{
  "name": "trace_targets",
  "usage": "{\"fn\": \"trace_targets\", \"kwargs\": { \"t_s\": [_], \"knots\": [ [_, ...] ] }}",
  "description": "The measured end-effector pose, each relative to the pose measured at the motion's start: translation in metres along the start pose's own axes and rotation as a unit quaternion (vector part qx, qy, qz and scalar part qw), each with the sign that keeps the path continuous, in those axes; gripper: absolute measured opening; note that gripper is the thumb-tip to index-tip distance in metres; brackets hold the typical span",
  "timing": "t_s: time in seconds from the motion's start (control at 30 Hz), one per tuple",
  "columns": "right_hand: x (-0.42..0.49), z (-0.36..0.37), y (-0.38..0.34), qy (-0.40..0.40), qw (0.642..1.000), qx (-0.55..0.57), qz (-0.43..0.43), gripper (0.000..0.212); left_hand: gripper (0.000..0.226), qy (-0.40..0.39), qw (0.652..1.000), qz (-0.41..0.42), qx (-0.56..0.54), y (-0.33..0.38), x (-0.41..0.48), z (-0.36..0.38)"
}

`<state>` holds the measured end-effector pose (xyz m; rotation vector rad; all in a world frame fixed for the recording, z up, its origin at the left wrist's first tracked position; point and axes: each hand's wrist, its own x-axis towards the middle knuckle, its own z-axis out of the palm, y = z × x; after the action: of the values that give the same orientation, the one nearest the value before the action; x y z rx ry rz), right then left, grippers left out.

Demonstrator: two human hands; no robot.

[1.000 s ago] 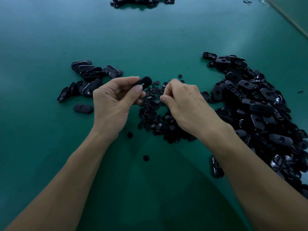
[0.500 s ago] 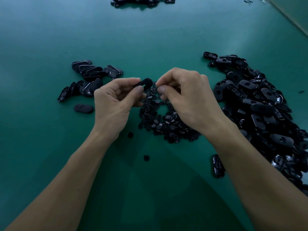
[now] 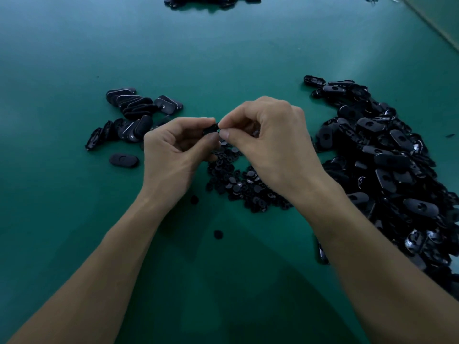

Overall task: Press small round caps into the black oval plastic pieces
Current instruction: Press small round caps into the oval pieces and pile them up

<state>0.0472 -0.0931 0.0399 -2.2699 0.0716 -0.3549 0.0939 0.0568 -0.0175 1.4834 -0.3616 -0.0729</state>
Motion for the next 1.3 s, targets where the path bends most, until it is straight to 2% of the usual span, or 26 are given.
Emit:
{"fn": "trace_targets", "kwargs": {
  "t_s": [0.37, 0.73, 1.13, 1.3],
  "knots": [
    [-0.006, 0.011, -0.001, 0.034, 0.999, 0.015, 0.032, 0.01, 0.016, -0.005, 1.0, -0.016, -0.013, 0.003, -0.001, 0.002],
    [-0.008, 0.011, 0.001, 0.039, 0.999, 0.003, 0.033, 0.012, 0.022, -0.03, 0.999, -0.013, -0.014, 0.003, -0.002, 0.004],
    [-0.012, 0.014, -0.003, 0.004, 1.0, -0.028, -0.007, 0.019, 0.011, -0.026, 0.999, -0.014, -0.022, -0.003, 0.002, -0.003],
    [-0.004, 0.004, 0.004, -0.007, 1.0, -0.006, 0.014, 0.019, 0.017, -0.031, 0.999, -0.007, -0.015, -0.004, 0.003, -0.001]
  ]
}}
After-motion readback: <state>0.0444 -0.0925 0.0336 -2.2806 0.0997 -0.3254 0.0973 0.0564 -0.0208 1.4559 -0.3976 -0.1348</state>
